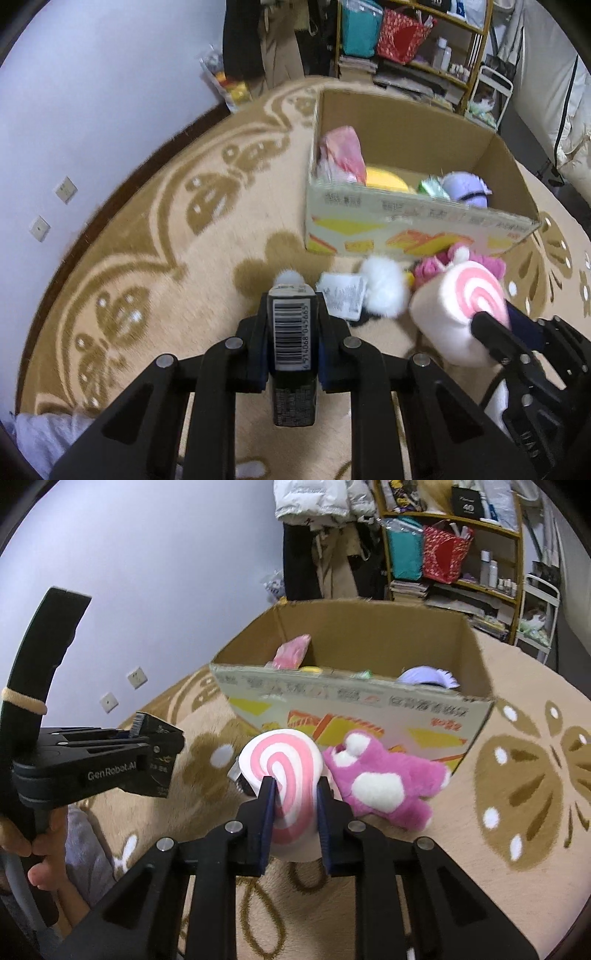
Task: Organize soft objects
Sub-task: 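Carry the cushion and 'Face' pack into the cardboard box and open both tools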
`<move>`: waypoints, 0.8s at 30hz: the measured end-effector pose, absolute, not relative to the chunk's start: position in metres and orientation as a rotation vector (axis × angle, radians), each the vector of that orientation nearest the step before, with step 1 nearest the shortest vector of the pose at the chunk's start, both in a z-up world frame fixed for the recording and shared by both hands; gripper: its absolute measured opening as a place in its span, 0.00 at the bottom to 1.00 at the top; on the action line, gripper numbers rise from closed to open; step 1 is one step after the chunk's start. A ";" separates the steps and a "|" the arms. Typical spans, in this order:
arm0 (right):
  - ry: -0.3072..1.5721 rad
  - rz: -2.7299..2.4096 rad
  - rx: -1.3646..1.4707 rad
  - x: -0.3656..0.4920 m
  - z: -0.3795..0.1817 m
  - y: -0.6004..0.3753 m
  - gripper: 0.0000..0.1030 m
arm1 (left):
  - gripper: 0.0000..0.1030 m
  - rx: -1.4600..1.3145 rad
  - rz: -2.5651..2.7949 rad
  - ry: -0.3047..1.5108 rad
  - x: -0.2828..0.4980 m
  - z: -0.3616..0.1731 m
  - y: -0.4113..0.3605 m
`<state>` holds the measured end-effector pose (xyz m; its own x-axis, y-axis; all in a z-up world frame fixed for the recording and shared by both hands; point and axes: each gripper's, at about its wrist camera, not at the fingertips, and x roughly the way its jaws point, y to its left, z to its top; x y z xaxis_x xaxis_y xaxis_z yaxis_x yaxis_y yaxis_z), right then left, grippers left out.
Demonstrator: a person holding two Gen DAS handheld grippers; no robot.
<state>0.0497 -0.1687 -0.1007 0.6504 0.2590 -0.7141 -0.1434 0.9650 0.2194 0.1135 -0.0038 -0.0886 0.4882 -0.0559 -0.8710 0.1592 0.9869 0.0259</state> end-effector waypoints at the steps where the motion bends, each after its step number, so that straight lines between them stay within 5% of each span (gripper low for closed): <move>1: 0.823 0.224 0.151 0.049 -0.098 -0.171 0.21 | 0.17 0.115 -0.127 1.035 0.112 -0.082 -0.005; 24: 0.583 0.135 0.187 0.052 -0.032 -0.213 0.21 | 0.18 0.183 -0.165 0.730 0.129 -0.015 -0.032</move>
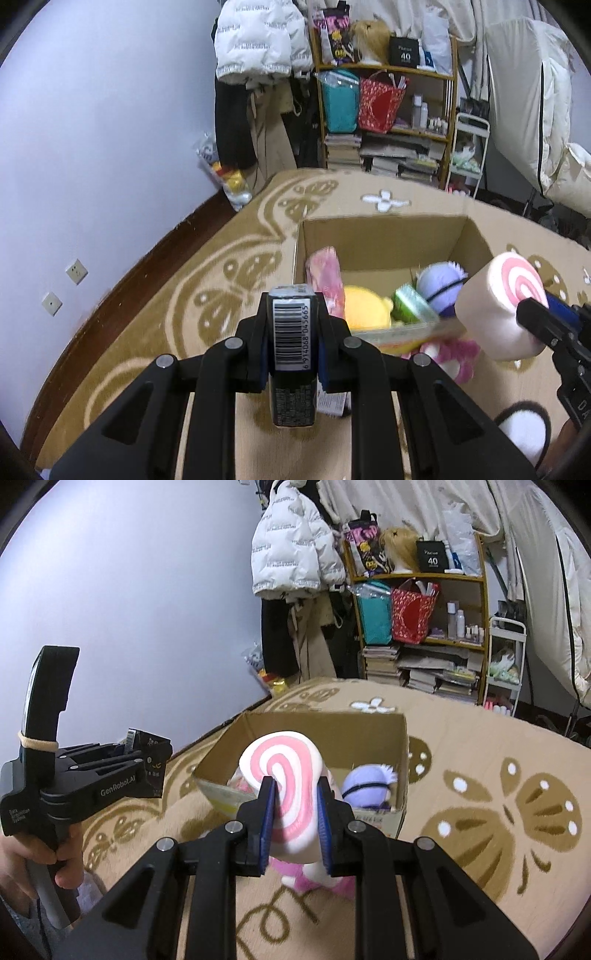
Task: Organize soft objects
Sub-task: 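Carry the cushion and 'Face' pack into the cardboard box and open both tools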
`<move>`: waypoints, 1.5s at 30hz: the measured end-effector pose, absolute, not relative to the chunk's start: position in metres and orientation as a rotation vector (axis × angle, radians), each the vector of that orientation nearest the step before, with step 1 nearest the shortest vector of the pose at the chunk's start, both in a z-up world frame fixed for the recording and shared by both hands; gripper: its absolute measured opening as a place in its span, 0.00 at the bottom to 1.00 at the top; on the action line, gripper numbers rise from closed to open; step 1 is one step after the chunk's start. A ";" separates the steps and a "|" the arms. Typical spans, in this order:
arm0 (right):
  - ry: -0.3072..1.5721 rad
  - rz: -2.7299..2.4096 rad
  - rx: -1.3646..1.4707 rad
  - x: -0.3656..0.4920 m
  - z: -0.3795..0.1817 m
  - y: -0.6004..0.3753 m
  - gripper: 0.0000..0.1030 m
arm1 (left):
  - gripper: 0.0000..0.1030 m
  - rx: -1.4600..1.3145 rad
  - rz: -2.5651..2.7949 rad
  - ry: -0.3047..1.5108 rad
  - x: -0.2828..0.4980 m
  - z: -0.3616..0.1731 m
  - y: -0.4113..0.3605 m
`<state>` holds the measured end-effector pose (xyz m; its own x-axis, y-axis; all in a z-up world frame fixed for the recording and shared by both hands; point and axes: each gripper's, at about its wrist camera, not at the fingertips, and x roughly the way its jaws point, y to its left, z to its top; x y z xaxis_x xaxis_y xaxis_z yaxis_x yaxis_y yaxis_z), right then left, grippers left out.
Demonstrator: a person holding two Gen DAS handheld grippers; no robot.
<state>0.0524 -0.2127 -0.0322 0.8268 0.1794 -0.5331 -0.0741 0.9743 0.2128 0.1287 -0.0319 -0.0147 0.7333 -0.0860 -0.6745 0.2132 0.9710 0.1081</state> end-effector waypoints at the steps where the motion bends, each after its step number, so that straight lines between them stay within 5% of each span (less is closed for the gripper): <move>1: 0.578 0.134 0.186 0.054 -0.031 -0.213 0.21 | 0.18 0.182 -0.168 0.721 0.132 -0.011 -0.033; 23: 0.570 0.108 0.145 0.105 -0.041 -0.231 0.22 | 0.18 0.148 -0.236 0.639 0.175 -0.002 -0.058; 45: 0.662 0.091 0.192 0.119 -0.074 -0.241 0.29 | 0.20 0.138 -0.268 0.757 0.191 -0.041 -0.069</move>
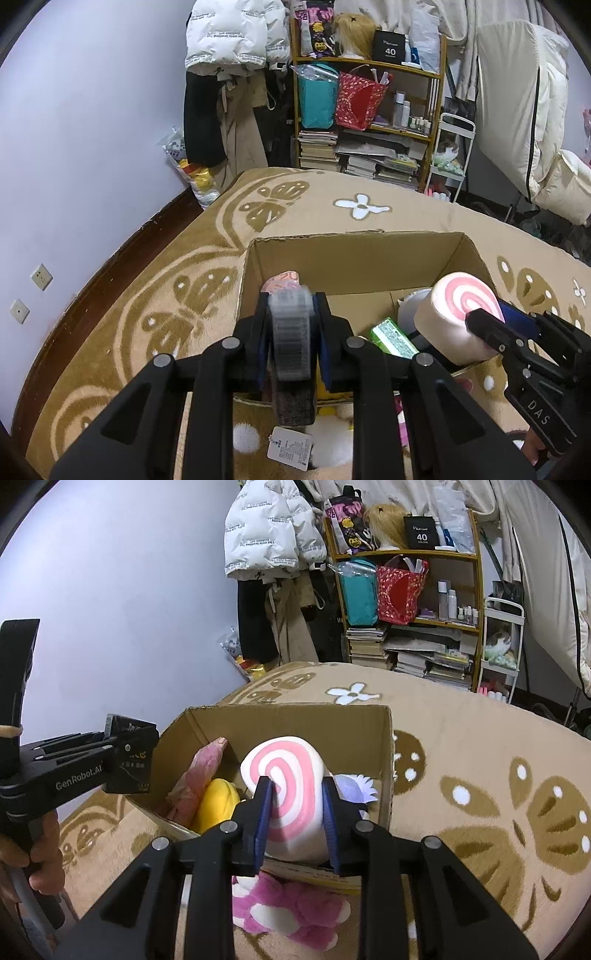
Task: Organize soft objects
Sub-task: 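Carry the cushion and 'Face' pack into the cardboard box and open both tools, then withdraw both tools and move toward the white chick and pink plush bear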
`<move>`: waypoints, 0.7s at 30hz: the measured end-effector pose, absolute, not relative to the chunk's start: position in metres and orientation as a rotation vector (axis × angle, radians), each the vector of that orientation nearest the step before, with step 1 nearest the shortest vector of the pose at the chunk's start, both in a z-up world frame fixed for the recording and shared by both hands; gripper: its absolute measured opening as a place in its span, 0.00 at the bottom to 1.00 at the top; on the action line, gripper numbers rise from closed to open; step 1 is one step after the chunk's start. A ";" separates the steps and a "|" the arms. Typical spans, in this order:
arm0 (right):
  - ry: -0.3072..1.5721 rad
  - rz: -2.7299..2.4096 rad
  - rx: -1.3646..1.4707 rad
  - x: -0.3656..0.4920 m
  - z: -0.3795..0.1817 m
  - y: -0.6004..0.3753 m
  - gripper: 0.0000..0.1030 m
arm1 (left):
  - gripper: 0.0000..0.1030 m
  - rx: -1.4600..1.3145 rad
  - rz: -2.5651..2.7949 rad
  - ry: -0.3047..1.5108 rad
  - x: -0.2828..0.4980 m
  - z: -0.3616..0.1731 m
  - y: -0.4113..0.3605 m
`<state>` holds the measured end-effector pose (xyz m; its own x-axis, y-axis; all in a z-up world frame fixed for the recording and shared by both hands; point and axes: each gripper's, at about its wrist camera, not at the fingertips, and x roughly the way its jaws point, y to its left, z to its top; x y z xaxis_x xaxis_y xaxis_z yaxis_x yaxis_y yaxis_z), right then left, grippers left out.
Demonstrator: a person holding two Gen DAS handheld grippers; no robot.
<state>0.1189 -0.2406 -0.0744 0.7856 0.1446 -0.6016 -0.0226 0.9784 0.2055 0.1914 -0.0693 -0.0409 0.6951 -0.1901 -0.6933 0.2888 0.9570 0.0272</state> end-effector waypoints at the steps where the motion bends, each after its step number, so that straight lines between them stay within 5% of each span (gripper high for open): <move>1: 0.663 0.089 0.189 0.119 -0.075 -0.240 0.29 | 0.20 0.135 -0.267 0.758 0.192 -0.041 -0.069; 8: 0.659 0.083 0.202 0.115 -0.074 -0.243 0.31 | 0.32 0.107 -0.262 0.780 0.195 -0.043 -0.061; 11: 0.648 0.084 0.206 0.113 -0.072 -0.244 0.44 | 0.63 0.104 -0.243 0.783 0.193 -0.043 -0.059; 16: 0.643 0.094 0.211 0.110 -0.069 -0.245 0.55 | 0.76 0.120 -0.183 0.750 0.187 -0.038 -0.055; 21: 0.621 0.082 0.219 0.104 -0.064 -0.248 0.84 | 0.95 0.135 -0.152 0.737 0.181 -0.032 -0.050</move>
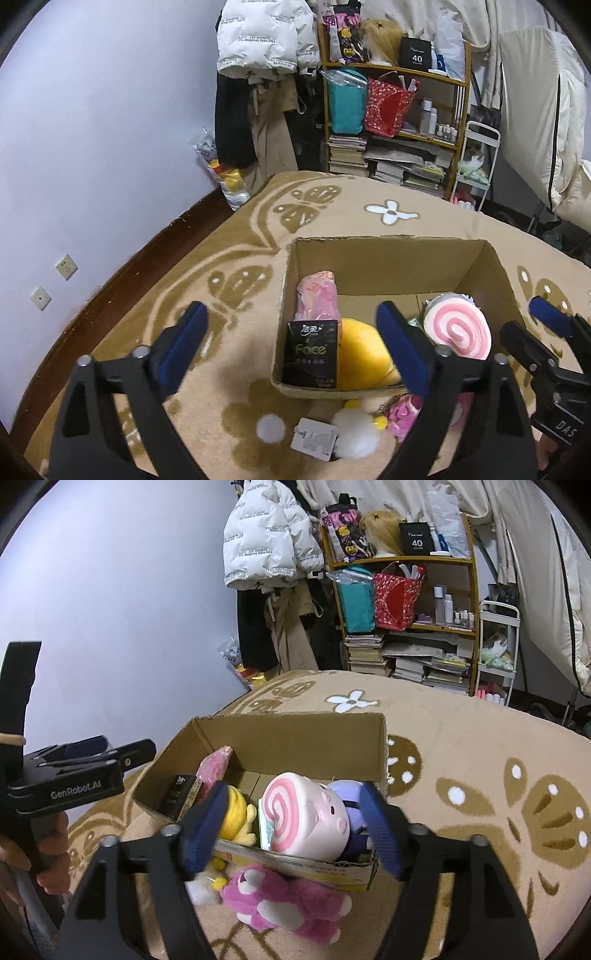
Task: Organize soft objects
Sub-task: 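Withdraw both tools and move toward the white chick and pink plush bear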
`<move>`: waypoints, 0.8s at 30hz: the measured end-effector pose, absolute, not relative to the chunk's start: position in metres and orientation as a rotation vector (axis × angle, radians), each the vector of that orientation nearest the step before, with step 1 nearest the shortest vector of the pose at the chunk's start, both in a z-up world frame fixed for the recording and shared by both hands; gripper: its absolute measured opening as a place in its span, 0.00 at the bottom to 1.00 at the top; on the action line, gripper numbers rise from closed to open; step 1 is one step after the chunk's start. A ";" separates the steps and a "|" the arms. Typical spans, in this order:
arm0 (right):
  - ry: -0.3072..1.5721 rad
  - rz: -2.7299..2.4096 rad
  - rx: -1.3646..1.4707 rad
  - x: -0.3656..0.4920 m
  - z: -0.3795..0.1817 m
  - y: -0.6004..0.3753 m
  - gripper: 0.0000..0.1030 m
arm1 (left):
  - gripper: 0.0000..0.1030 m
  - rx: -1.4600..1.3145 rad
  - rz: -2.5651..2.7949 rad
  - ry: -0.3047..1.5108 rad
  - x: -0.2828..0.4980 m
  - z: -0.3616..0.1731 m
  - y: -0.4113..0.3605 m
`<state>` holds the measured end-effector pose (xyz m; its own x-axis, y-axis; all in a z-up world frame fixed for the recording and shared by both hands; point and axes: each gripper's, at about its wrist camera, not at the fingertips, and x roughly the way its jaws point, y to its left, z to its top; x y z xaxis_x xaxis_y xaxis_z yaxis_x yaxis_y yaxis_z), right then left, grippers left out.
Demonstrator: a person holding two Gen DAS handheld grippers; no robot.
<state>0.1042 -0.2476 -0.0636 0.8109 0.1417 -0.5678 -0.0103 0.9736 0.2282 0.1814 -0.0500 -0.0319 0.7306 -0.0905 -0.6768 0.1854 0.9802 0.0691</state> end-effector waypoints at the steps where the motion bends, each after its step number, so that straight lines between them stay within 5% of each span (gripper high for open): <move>1: 0.618 0.080 0.222 0.103 -0.062 -0.247 0.87 | 0.96 0.139 -0.151 0.732 0.179 -0.030 -0.049; 5: 0.604 0.076 0.241 0.096 -0.057 -0.251 1.00 | 0.98 0.148 -0.152 0.727 0.173 -0.024 -0.045; 24: 0.639 0.012 0.314 0.058 -0.057 -0.253 1.00 | 0.99 0.134 -0.174 0.839 0.137 -0.031 -0.026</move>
<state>0.0579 -0.2532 -0.0573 0.8042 0.1072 -0.5846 0.0851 0.9527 0.2917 0.1375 -0.0263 -0.0314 0.6556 -0.0999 -0.7485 0.2054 0.9774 0.0495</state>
